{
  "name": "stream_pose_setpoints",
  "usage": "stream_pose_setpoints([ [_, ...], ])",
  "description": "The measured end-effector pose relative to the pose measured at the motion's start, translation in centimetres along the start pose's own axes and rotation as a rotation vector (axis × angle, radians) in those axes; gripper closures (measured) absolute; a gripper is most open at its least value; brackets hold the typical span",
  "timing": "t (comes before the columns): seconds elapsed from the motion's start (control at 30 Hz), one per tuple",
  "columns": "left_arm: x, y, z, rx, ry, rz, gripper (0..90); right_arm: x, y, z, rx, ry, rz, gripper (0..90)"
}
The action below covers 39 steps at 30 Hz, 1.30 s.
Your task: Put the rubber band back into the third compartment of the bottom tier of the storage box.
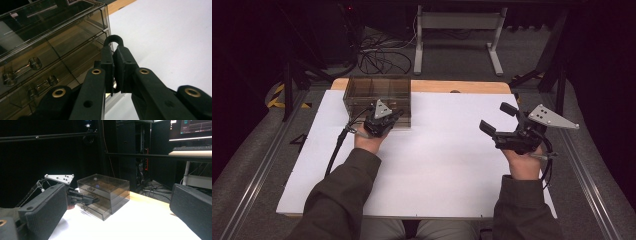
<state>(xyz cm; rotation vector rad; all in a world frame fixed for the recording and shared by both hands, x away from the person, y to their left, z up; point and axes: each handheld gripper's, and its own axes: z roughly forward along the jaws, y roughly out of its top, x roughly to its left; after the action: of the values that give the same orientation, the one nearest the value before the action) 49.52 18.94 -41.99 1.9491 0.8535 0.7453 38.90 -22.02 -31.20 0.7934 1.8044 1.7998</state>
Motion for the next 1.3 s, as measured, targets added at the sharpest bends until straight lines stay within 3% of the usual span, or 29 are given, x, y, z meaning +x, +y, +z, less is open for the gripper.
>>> stream_pose_setpoints([
  [0.43,0.3,-0.3,1.1,-0.054,0.046,-0.035,84.0,-0.1,0.0,0.0,0.001,-0.002,0.005,1.9],
  [0.87,0.4,-1.1,2.5,-0.034,0.065,-0.037,84.0,-0.2,-0.2,0.1,0.005,-0.006,0.01,1.9],
  [1.17,0.3,-1.2,3.0,-0.046,0.089,-0.035,83.8,-0.3,-0.4,0.4,0.014,-0.006,0.008,1.9],
  [1.3,0.2,-1.5,3.4,-0.039,0.08,-0.034,83.8,-0.3,-0.4,0.4,0.017,-0.004,0.008,1.9],
])
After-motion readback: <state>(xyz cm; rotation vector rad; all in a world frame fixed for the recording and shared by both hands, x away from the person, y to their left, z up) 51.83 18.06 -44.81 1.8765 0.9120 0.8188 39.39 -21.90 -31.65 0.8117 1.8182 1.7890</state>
